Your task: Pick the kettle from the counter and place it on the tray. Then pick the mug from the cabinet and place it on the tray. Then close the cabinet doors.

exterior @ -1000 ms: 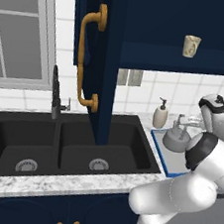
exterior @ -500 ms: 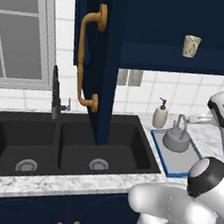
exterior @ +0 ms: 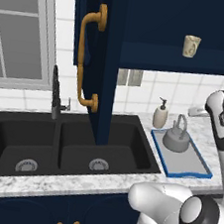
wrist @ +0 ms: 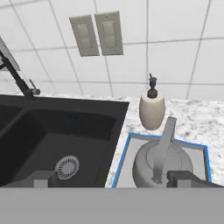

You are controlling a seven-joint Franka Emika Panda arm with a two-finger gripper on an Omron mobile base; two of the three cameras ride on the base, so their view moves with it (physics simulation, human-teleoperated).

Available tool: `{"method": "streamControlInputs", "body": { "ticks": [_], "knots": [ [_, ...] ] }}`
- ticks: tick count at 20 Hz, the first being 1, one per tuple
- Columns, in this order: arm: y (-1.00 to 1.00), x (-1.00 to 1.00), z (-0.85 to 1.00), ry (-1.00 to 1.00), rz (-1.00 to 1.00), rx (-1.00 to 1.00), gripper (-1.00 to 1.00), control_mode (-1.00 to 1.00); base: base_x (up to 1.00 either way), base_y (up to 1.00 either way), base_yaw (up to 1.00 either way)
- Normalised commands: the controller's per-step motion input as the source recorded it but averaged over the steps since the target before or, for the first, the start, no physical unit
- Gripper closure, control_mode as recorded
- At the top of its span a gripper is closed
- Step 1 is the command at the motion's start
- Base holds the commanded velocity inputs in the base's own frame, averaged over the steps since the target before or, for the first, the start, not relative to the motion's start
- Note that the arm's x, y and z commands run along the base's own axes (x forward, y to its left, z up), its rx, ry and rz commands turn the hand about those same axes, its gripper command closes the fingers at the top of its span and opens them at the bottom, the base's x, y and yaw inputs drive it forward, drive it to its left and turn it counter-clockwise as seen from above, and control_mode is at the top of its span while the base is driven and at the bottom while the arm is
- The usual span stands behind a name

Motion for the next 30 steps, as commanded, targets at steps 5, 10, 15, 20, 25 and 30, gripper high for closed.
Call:
{"method": "streamControlInputs", "body": {
  "ticks": [5, 10, 15, 20, 25, 30],
  "knots": [
    [0.21, -0.07, 0.74, 0.00, -0.21, 0.00, -1.00, -1.00, 0.00, 0.00, 0.00],
    [0.03, -0.04, 0.71, 0.01, -0.09, -0.01, -1.00, -1.00, 0.00, 0.00, 0.00],
    [-0.04, -0.01, 0.64, 0.00, 0.00, -0.03, -1.00, -1.00, 0.00, 0.00, 0.00],
    [-0.04, 0.20, 0.42, -0.08, 0.00, -0.04, -1.00, -1.00, 0.00, 0.00, 0.00],
    [-0.05, 0.34, 0.36, -0.17, 0.00, -0.02, -1.00, -1.00, 0.00, 0.00, 0.00],
    [-0.06, 0.46, 0.32, -0.07, 0.00, 0.00, -1.00, -1.00, 0.00, 0.00, 0.00]
  ]
}}
